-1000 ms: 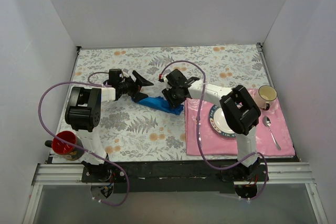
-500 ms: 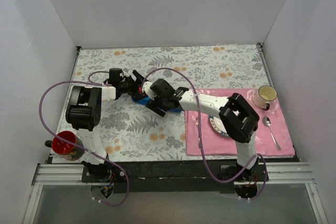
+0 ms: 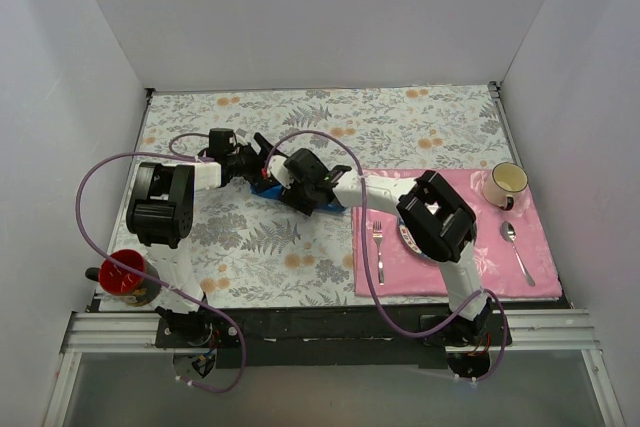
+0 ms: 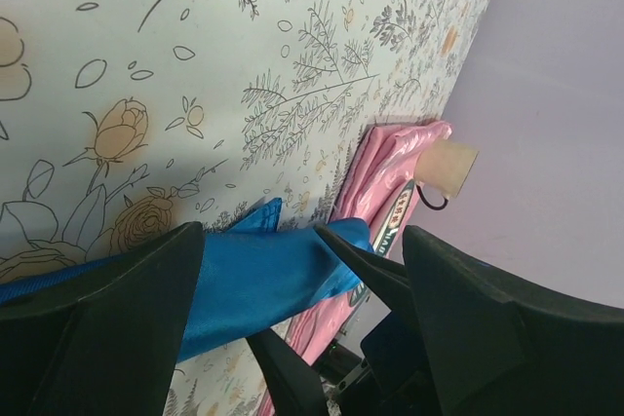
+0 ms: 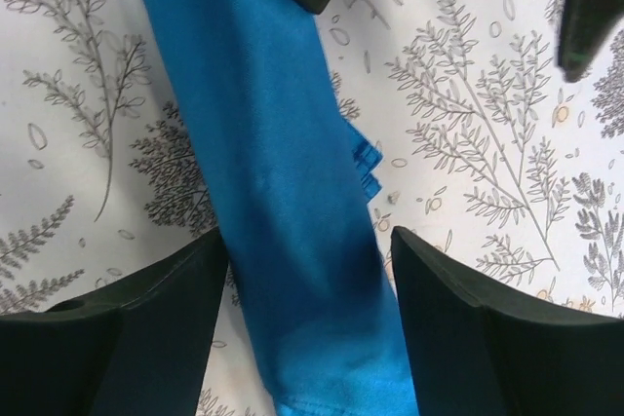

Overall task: Fold the napkin, place the utensils inside, and roll it up
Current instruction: Roll the napkin with the utensil

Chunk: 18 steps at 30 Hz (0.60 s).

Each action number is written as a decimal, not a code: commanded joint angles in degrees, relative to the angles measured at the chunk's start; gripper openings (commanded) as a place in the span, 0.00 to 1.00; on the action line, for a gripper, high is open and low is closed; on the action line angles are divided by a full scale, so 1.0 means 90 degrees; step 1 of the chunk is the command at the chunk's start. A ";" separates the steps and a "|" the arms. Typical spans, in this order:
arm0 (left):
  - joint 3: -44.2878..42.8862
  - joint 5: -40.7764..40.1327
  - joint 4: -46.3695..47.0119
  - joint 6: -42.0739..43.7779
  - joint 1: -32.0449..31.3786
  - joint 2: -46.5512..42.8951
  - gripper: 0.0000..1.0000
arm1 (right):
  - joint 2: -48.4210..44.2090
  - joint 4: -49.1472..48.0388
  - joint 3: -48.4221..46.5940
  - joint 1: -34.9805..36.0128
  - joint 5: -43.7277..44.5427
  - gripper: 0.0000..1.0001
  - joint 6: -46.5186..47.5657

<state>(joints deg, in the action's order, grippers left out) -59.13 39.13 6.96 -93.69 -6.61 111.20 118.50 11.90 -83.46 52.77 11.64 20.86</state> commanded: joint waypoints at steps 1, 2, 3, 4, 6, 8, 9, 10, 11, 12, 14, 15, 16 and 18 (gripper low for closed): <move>-0.0099 -0.0296 -0.0558 0.0381 0.0032 0.0057 0.84 | 0.0154 -0.0160 0.0016 -0.0277 -0.0228 0.66 -0.0149; -0.0119 -0.0296 -0.0578 0.0381 0.0032 0.0038 0.84 | 0.0173 -0.0151 0.0025 -0.0365 -0.0422 0.62 -0.0189; -0.0187 -0.0296 -0.0636 0.0390 0.0032 -0.0001 0.84 | 0.0231 -0.0150 0.0025 -0.0404 -0.0472 0.58 -0.0295; -0.0216 -0.0305 -0.0666 0.0419 0.0032 -0.0040 0.84 | 0.0261 -0.0141 0.0016 -0.0434 -0.0570 0.49 -0.0335; -0.0401 -0.0412 -0.0928 0.0459 0.0032 -0.0128 0.84 | 0.0358 -0.0034 -0.0052 -0.0502 -0.0834 0.40 -0.0433; -0.0548 -0.0742 -0.1144 0.0537 0.0032 -0.0382 0.84 | 0.0379 0.0045 -0.0121 -0.0561 -0.1067 0.32 -0.0667; -0.0723 -0.0909 -0.1406 0.0547 0.0032 -0.0499 0.84 | 0.0398 0.0064 -0.0140 -0.0561 -0.1136 0.31 -0.0764; -0.0821 -0.1123 -0.1582 0.0566 0.0032 -0.0683 0.85 | 0.0408 0.0132 -0.0189 -0.0571 -0.1224 0.30 -0.1017; -0.0928 -0.1503 -0.1748 0.0605 0.0032 -0.0792 0.86 | 0.0408 0.0220 -0.0315 -0.0609 -0.1515 0.29 -0.1164; -0.1046 -0.1719 -0.2069 0.0605 0.0032 -0.0889 0.86 | 0.0476 0.0395 -0.0432 -0.0629 -0.1643 0.29 -0.1349; -0.1280 -0.2226 -0.2364 0.0634 0.0032 -0.1192 0.88 | 0.0573 0.0737 -0.0851 -0.0668 -0.1897 0.26 -0.1857; -0.1300 -0.2306 -0.2462 0.0635 0.0032 -0.1290 0.88 | 0.0642 0.0903 -0.0960 -0.0688 -0.2044 0.26 -0.2014; -0.1320 -0.2365 -0.2492 0.0644 0.0032 -0.1407 0.88 | 0.0691 0.1030 -0.1067 -0.0717 -0.2161 0.26 -0.2180; -0.1320 -0.2415 -0.2570 0.0683 0.0032 -0.1680 0.88 | 0.0895 0.1536 -0.1536 -0.0805 -0.2619 0.26 -0.2746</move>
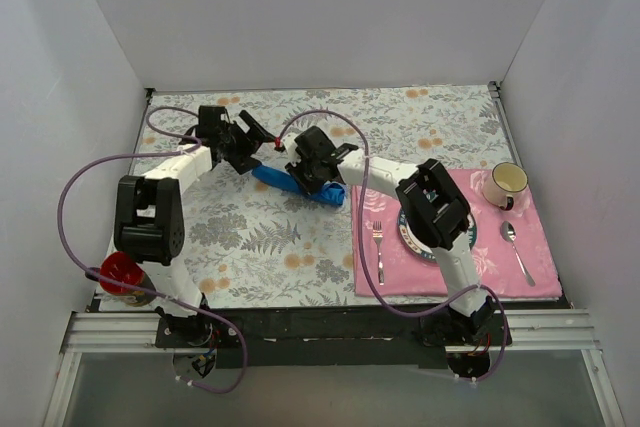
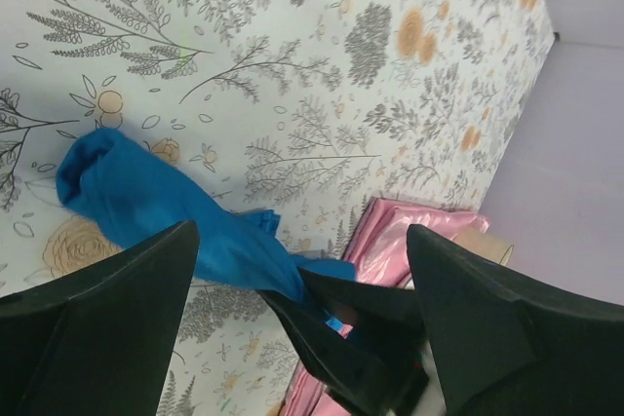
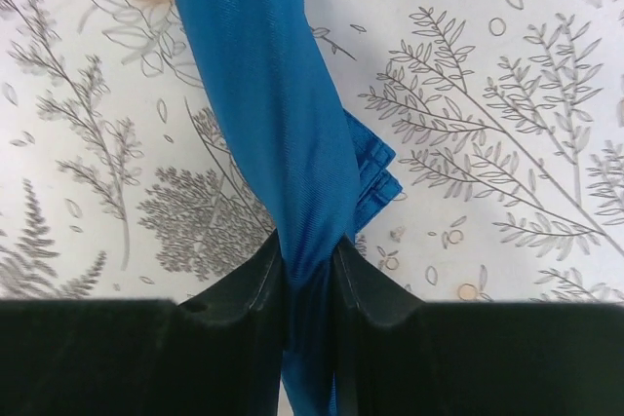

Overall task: Fold the napkin, place the utensils inside, and roll it up
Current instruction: Roll the napkin with the utensil

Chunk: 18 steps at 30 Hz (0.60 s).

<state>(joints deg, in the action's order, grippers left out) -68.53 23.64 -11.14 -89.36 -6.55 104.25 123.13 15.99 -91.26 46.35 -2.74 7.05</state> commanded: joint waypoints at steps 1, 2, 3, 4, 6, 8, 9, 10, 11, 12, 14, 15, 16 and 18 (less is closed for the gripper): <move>-0.0257 -0.0712 -0.0579 0.0222 0.0024 -0.1006 0.88 | 0.0449 0.1239 -0.0786 -0.0188 -0.1188 0.26 -0.1435; -0.0237 -0.0761 -0.0598 0.0222 0.0024 -0.1190 0.88 | 0.0498 0.1318 -0.0874 -0.0227 -0.1595 0.26 -0.1766; -0.0198 -0.0781 -0.0608 0.0270 0.0024 -0.1279 0.88 | 0.0527 0.1368 -0.0914 -0.0267 -0.1832 0.26 -0.1953; -0.0169 -0.0761 -0.0618 0.0329 0.0024 -0.1348 0.88 | 0.0518 0.1339 -0.0866 -0.0315 -0.1998 0.26 -0.2139; -0.0100 -0.0490 -0.0570 0.0446 0.0024 -0.1475 0.89 | 0.0411 0.1174 -0.0584 -0.0452 -0.2467 0.26 -0.2722; 0.0055 -0.0051 -0.0463 0.0486 0.0024 -0.1514 0.88 | 0.0304 0.0638 -0.0262 -0.0627 -0.3070 0.25 -0.3202; 0.0143 0.0164 -0.0298 0.0408 0.0024 -0.1524 0.88 | 0.0158 0.0355 -0.0018 -0.0686 -0.3277 0.25 -0.3659; 0.0279 0.0698 -0.0122 0.0340 0.0015 -0.1534 0.88 | 0.0099 -0.0199 0.0390 -0.0784 -0.3444 0.25 -0.3925; 0.0522 0.0936 0.0286 0.0272 0.0014 -0.1544 0.88 | -0.0018 -0.0436 0.0597 -0.0833 -0.3658 0.25 -0.4121; 0.0641 0.1102 0.0435 0.0213 -0.0005 -0.1515 0.88 | -0.0048 -0.0642 0.0773 -0.0862 -0.3747 0.25 -0.4481; 0.0768 0.1464 0.0650 0.0134 -0.0054 -0.1466 0.88 | -0.0087 -0.1361 0.1310 -0.1028 -0.3990 0.25 -0.4873; 0.0856 0.1591 0.0883 0.0115 -0.0102 -0.1417 0.88 | -0.0155 -0.1714 0.1535 -0.1077 -0.4089 0.25 -0.5146; 0.0896 0.1728 0.1031 0.0018 -0.0122 -0.1243 0.88 | -0.0214 -0.2143 0.1798 -0.1164 -0.4167 0.25 -0.5554; 0.1061 0.2206 0.1665 -0.0158 -0.0180 -0.1037 0.88 | -0.0312 -0.2956 0.2326 -0.1224 -0.4255 0.25 -0.5909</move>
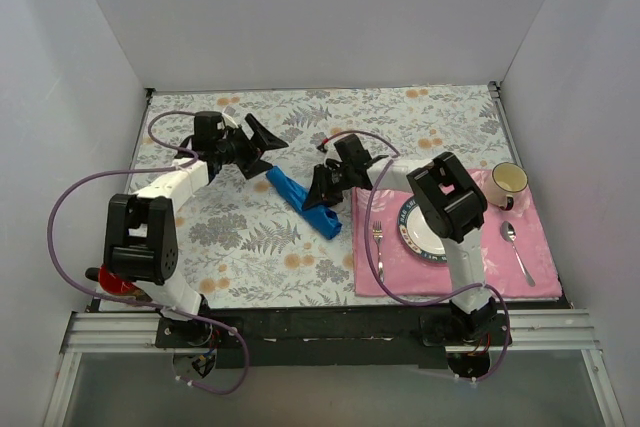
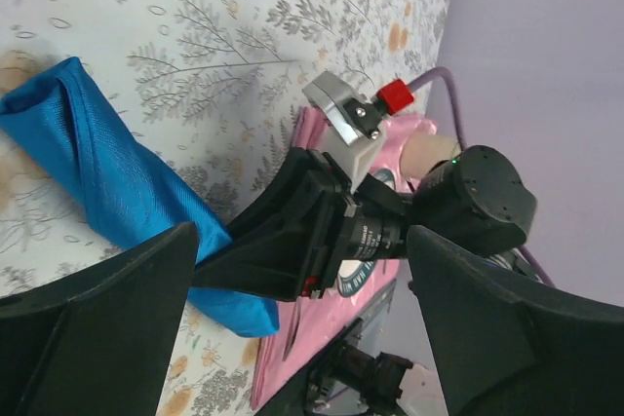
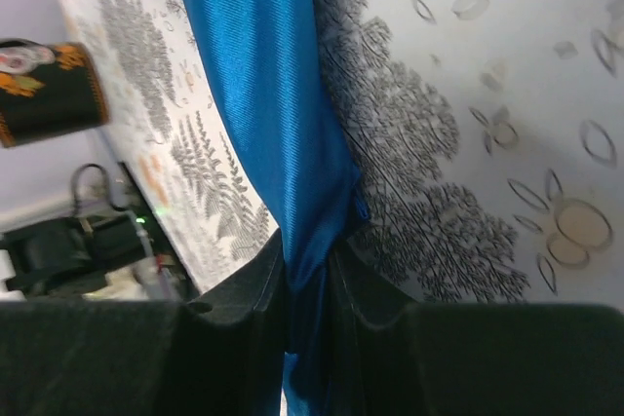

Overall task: Fold the napkin, place the utensils inside, and roll it up
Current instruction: Roll the napkin with the utensil

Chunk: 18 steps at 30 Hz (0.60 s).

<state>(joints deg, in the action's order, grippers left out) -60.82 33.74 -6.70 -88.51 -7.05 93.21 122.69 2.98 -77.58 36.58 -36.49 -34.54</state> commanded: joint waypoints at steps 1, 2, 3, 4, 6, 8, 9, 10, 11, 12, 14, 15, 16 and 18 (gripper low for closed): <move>0.0253 0.1192 0.1338 -0.0340 -0.0144 0.0442 0.88 | -0.0273 -0.1600 0.0875 -0.0177 -0.0516 0.26 -0.1453; 0.0292 0.1406 0.1495 -0.0535 -0.0154 0.0551 0.86 | -0.0264 -0.1707 0.0982 -0.0177 -0.0574 0.26 -0.1532; 0.0351 0.1475 0.1893 -0.0624 -0.0183 0.0687 0.85 | -0.0244 -0.1940 0.1032 -0.0177 -0.0613 0.26 -0.1591; 0.0409 0.1515 0.2013 -0.0712 -0.0193 0.0785 0.84 | -0.0234 -0.2030 0.1061 -0.0187 -0.0652 0.27 -0.1649; 0.0468 0.1554 0.2440 -0.0859 -0.0242 0.1049 0.82 | -0.0253 -0.2041 0.1130 -0.0187 -0.0594 0.28 -0.1611; 0.0517 0.1564 0.2754 -0.0927 -0.0252 0.1312 0.81 | -0.0254 -0.2070 0.1159 -0.0207 -0.0555 0.29 -0.1562; 0.0546 0.1603 0.2901 -0.1043 -0.0262 0.1391 0.80 | -0.0263 -0.2070 0.1159 -0.0207 -0.0555 0.31 -0.1523; 0.0546 0.1603 0.2980 -0.1083 -0.0262 0.1469 0.79 | -0.0264 -0.2012 0.1140 -0.0197 -0.0555 0.32 -0.1484; 0.0546 0.1593 0.3106 -0.1084 -0.0262 0.1528 0.79 | -0.0273 -0.1934 0.1120 -0.0207 -0.0536 0.33 -0.1407; 0.0546 0.1477 0.3146 -0.0977 -0.0262 0.1615 0.79 | -0.0273 -0.1846 0.1052 -0.0207 -0.0526 0.36 -0.1251; 0.0440 0.1320 0.2895 -0.0772 -0.0252 0.1704 0.79 | -0.0283 -0.1563 0.0984 -0.0197 -0.0516 0.40 -0.1065; 0.0410 0.1310 0.2864 -0.0694 -0.0223 0.1820 0.79 | -0.0322 -0.1407 0.0945 -0.0207 -0.0458 0.43 -0.0774; 0.0400 0.1204 0.2854 -0.0538 -0.0223 0.1841 0.79 | -0.0351 -0.1241 0.0857 -0.0207 -0.0409 0.45 -0.0655; 0.0342 0.1115 0.2698 -0.0420 -0.0223 0.1938 0.79 | -0.0478 -0.0851 0.0808 -0.0197 -0.0350 0.50 -0.0411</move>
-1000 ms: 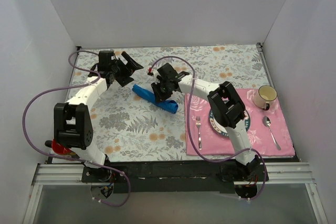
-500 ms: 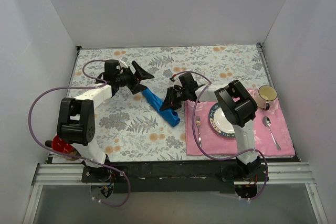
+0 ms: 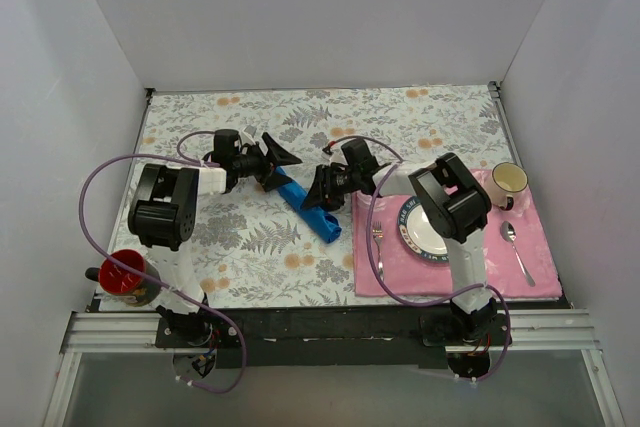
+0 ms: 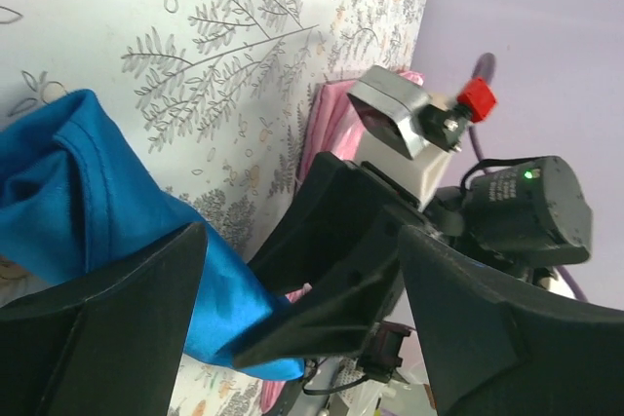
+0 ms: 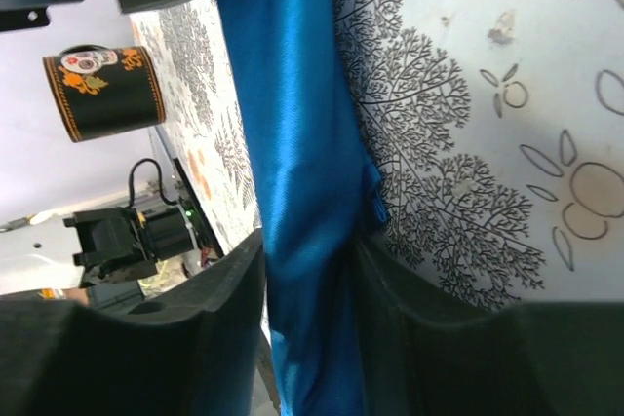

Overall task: Fold the napkin, place the utensils inside, and roll it up
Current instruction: Roll the napkin with the utensil

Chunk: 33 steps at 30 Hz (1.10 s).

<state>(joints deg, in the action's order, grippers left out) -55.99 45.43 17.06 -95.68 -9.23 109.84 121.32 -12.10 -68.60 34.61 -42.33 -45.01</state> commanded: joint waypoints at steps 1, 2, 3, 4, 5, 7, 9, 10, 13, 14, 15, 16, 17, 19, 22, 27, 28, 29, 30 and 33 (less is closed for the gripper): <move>-0.0195 -0.0194 0.0058 0.0416 0.0020 0.0197 0.79 | -0.0364 0.1049 -0.0365 0.0022 0.0347 0.52 0.1092; -0.0186 -0.0175 0.0029 0.0416 0.0020 0.0236 0.78 | -0.0461 0.1660 -0.0463 0.0022 0.0560 0.53 0.1356; -0.0166 -0.0184 0.0019 0.0416 0.0020 0.0266 0.78 | -0.0520 0.1927 -0.0580 0.0022 0.0688 0.55 0.1572; -0.0156 -0.0194 0.0019 0.0426 0.0020 0.0305 0.78 | -0.0588 0.2094 -0.0629 0.0012 0.0767 0.57 0.1932; -0.0137 -0.0214 0.0028 0.0426 0.0020 0.0315 0.78 | -0.0715 0.2377 -0.0678 0.0012 0.0854 0.59 0.2090; -0.0137 -0.0243 0.0019 0.0436 0.0020 0.0325 0.78 | -0.0794 0.2768 -0.0747 0.0021 0.1001 0.64 0.2431; -0.0185 -0.0292 -0.0108 0.0504 0.0020 0.0344 0.78 | -0.0891 0.3207 -0.0777 0.0031 0.1177 0.65 0.2930; -0.0224 -0.0292 -0.0118 0.0514 0.0020 0.0354 0.78 | -0.0940 0.3277 -0.0728 0.0041 0.1264 0.66 0.3047; -0.0264 -0.0292 -0.0157 0.0514 0.0020 0.0393 0.78 | -0.1204 0.3288 -0.0309 0.0051 0.1431 0.66 0.3331; -0.0264 -0.0292 -0.0167 0.0514 0.0020 0.0422 0.78 | -0.1301 0.3288 -0.0221 0.0051 0.1518 0.66 0.3409; -0.0273 -0.0292 -0.0177 0.0514 0.0020 0.0432 0.78 | -0.1350 0.3259 0.0012 0.0061 0.1626 0.65 0.3419; -0.0293 -0.0302 -0.0186 0.0514 0.0020 0.0432 0.78 | -0.1399 0.3210 0.0111 0.0061 0.1907 0.64 0.3429; -0.0303 -0.0321 -0.0225 0.0523 0.0020 0.0442 0.78 | -0.1487 0.3209 0.0199 0.0070 0.2045 0.63 0.3458; -0.0332 -0.0360 -0.0303 0.0582 0.0020 0.0461 0.78 | -0.1526 0.3219 0.0317 0.0109 0.2415 0.54 0.3546; -0.0391 -0.0380 -0.0411 0.0611 0.0020 0.0530 0.78 | -0.1478 0.3044 0.0414 0.0216 0.2680 0.45 0.3683; -0.0683 -0.0360 -0.0840 0.0748 0.0020 0.0656 0.78 | -0.1302 0.3560 -0.0160 0.0509 0.3627 0.42 0.3995; -0.0713 -0.0380 -0.0918 0.0777 0.0020 0.0676 0.78 | -0.1331 0.3687 -0.0287 0.0587 0.3948 0.42 0.4141; -0.0742 -0.0389 -0.1045 0.0826 0.0020 0.0696 0.78 | -0.1418 0.3785 -0.0598 0.0665 0.4144 0.43 0.4200; -0.0800 -0.0390 -0.1094 0.0836 0.0020 0.0705 0.78 | -0.1467 0.4008 -0.0726 0.0850 0.4388 0.50 0.4259; -0.0859 -0.0399 -0.1231 0.0865 0.0020 0.0706 0.78 | -0.1702 0.4360 -0.1234 0.1260 0.5413 0.69 0.4513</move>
<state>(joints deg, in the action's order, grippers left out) -62.48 44.75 10.96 -90.98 -9.23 115.11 108.79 21.12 -73.21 41.63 -8.12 -9.50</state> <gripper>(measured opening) 0.780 0.561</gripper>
